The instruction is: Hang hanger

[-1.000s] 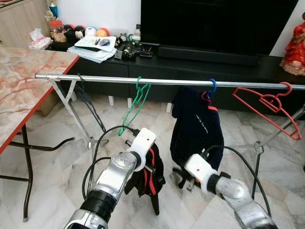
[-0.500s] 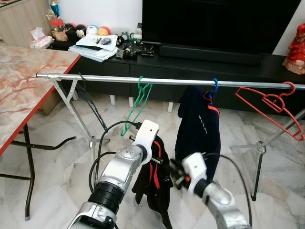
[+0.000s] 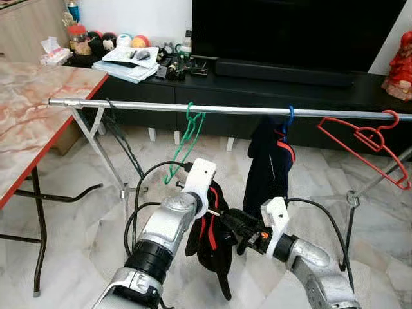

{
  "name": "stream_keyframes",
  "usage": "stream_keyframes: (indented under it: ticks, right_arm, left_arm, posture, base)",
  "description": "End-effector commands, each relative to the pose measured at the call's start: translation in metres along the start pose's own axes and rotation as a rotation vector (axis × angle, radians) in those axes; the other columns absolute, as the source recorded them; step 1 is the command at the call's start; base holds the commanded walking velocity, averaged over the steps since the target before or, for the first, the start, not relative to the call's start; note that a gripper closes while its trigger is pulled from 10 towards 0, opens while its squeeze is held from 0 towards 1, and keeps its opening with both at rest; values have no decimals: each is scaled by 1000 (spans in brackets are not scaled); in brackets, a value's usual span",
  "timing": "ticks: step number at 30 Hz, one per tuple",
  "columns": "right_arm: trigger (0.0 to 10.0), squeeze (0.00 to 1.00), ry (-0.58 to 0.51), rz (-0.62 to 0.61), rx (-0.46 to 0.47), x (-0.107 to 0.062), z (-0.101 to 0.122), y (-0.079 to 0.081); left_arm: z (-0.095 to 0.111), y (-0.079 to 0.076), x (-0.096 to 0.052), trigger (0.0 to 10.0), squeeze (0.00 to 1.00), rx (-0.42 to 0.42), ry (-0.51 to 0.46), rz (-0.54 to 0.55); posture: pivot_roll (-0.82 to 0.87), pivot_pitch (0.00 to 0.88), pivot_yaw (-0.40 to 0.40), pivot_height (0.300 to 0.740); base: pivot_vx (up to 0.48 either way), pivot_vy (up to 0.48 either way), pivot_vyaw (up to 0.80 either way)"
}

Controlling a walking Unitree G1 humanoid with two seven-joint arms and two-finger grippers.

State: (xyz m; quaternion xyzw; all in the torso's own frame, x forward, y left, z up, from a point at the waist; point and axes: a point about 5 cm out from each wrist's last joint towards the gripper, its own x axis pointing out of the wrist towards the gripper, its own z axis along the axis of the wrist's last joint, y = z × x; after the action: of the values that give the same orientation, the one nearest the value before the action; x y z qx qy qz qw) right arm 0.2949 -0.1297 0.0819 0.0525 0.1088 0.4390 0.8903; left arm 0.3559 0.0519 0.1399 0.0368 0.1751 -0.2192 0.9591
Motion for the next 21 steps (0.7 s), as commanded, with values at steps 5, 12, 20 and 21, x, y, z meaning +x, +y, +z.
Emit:
stream_keyframes:
  ticks: [5, 12, 20, 21]
  right_arm:
    - [10000, 0, 50, -23, 6, -4, -5, -5]
    - [10000, 0, 89, -25, 26, 5, -13, -5]
    - [10000, 0, 63, -21, 66, 12, -14, -4]
    - [10000, 0, 62, -25, 64, 13, -14, -5]
  left_arm:
    - [14, -5, 0, 10000, 0, -4, -26, -2]
    - [23, -18, 0, 10000, 0, 15, -25, -25]
    - [26, -28, -3, 10000, 0, 15, -21, -45]
    - [26, -30, -3, 10000, 0, 17, -20, -48]
  posture:
    - [-8, 107, -56, 721]
    - [4, 107, -56, 721]
    - [11, 105, -55, 721]
    - [15, 103, -57, 721]
  base:
    - [0, 0, 0]
    - [0, 0, 0]
    - [0, 0, 0]
    - [0, 0, 0]
